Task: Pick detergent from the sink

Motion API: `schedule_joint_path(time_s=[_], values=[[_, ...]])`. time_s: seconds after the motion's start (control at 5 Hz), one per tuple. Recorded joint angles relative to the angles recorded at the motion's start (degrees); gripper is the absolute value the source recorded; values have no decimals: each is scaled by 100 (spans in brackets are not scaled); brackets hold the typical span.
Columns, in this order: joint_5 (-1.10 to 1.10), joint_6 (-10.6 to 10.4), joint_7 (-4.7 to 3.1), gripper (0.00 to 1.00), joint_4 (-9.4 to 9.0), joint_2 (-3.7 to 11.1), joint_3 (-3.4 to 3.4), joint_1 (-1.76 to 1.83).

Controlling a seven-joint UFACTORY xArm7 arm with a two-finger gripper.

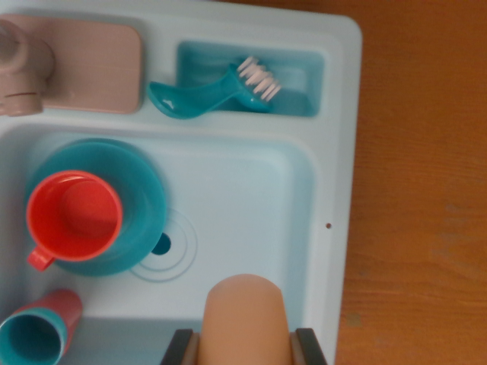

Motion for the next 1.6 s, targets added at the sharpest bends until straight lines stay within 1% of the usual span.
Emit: schedule_joint_path(time_s=[0.2,0.4,0.6,0.8,1.0,1.2,1.4,1.6], values=[[4,270,-22,100,227,-45,4,5],[4,270,-22,100,227,-45,4,5],[7,524,-43,100,439,-87,8,10],[7,524,-43,100,439,-87,8,10],[11,789,-65,100,662,-130,12,14],[11,789,-65,100,662,-130,12,14],[14,1041,-86,100,873,-172,16,19],[14,1041,-86,100,873,-172,16,19]])
